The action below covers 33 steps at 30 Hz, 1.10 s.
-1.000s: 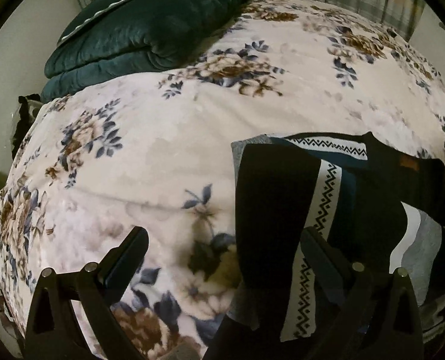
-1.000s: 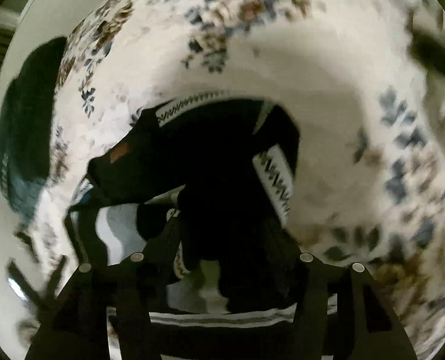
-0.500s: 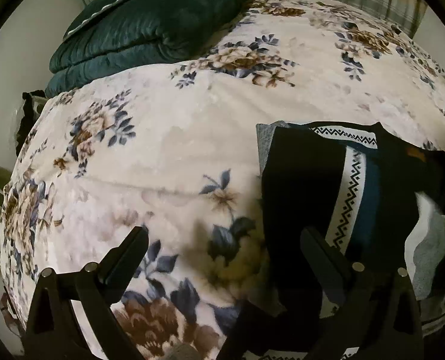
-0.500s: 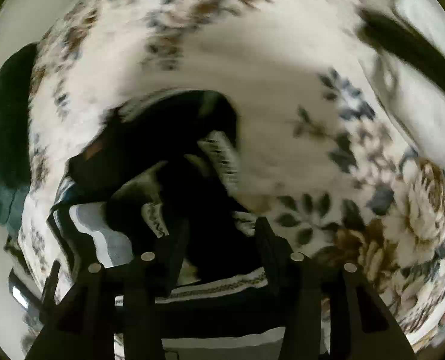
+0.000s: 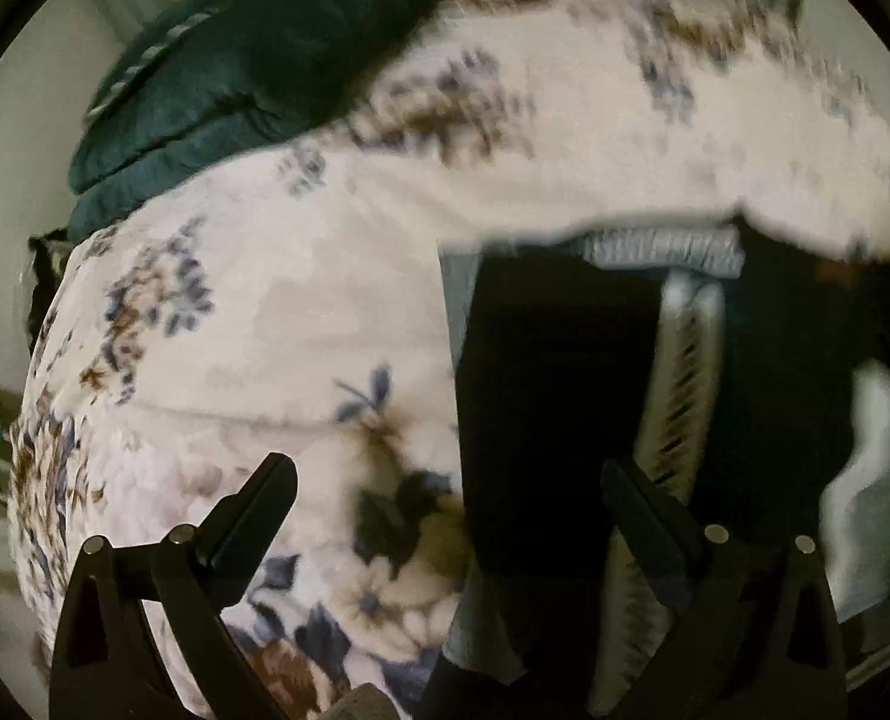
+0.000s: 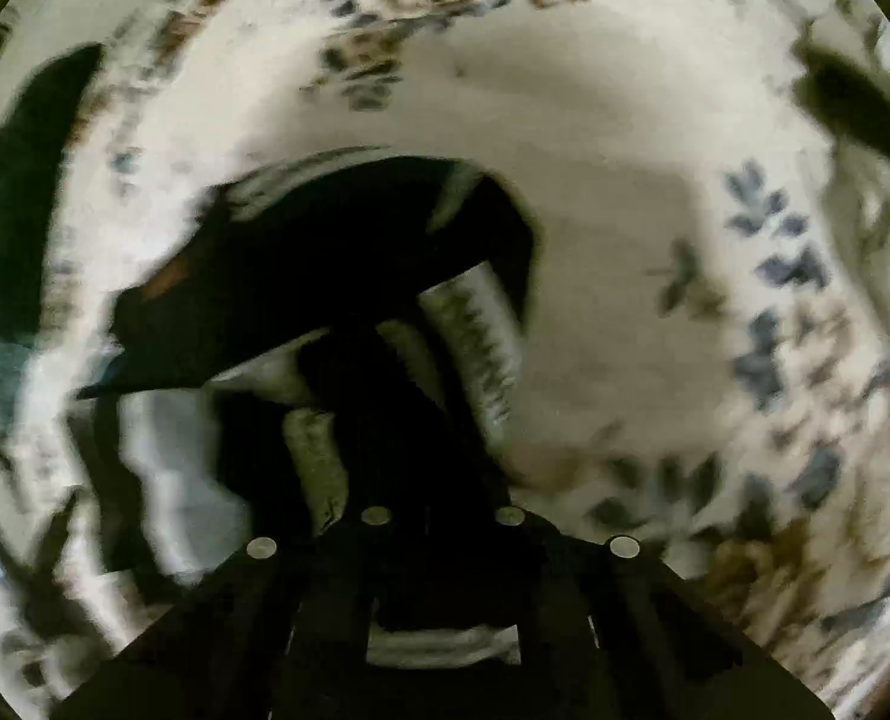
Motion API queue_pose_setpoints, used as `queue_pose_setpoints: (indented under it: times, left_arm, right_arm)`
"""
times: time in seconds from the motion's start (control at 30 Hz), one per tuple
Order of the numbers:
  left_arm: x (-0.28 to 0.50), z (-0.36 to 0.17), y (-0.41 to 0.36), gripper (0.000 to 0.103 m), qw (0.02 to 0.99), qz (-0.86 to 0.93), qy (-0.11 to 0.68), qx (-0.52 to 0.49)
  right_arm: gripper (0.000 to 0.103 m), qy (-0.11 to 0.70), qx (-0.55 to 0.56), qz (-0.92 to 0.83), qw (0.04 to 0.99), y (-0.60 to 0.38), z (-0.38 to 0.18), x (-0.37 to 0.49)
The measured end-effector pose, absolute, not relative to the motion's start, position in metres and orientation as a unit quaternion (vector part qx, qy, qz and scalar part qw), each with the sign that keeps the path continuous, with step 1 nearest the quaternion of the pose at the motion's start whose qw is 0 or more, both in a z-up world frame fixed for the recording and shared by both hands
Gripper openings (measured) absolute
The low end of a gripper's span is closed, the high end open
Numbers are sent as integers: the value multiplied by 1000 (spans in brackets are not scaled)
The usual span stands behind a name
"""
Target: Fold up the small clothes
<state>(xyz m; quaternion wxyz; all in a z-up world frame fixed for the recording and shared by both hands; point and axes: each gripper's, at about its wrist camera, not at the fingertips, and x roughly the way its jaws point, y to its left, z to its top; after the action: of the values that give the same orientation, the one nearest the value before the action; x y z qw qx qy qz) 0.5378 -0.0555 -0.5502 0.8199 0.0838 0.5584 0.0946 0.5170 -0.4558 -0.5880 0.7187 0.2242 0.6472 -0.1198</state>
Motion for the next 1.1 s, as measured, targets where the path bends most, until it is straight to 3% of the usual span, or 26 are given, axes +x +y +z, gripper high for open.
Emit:
queue_pose_setpoints:
  times: [0.07, 0.13, 0.17, 0.2, 0.4, 0.7, 0.97, 1.1]
  left_arm:
    - [538, -567, -52, 103, 807, 85, 578, 83]
    - [534, -560, -48, 103, 815, 80, 570, 69]
    - [529, -551, -46, 103, 822, 76, 561, 61]
    - [524, -544, -45, 103, 826, 73, 556, 52]
    - [477, -487, -49, 103, 844, 56, 534, 4]
    - [347, -459, -142, 103, 819, 32, 573, 10]
    - [207, -511, -302, 103, 725, -16, 688, -16]
    - [177, -544, -371, 103, 709, -55, 703, -8]
  right_arm:
    - [8, 660, 217, -124, 709, -457, -599, 519]
    - [30, 661, 197, -139, 710, -453, -595, 519]
    - [55, 663, 185, -150, 709, -451, -589, 517]
    - [71, 658, 188, -148, 714, -448, -581, 513]
    - [90, 631, 179, -133, 743, -433, -530, 480]
    - [90, 662, 199, -49, 721, -477, -498, 390]
    - [90, 714, 147, 12, 685, -559, -512, 343]
    - [90, 719, 155, 32, 677, -590, -522, 347]
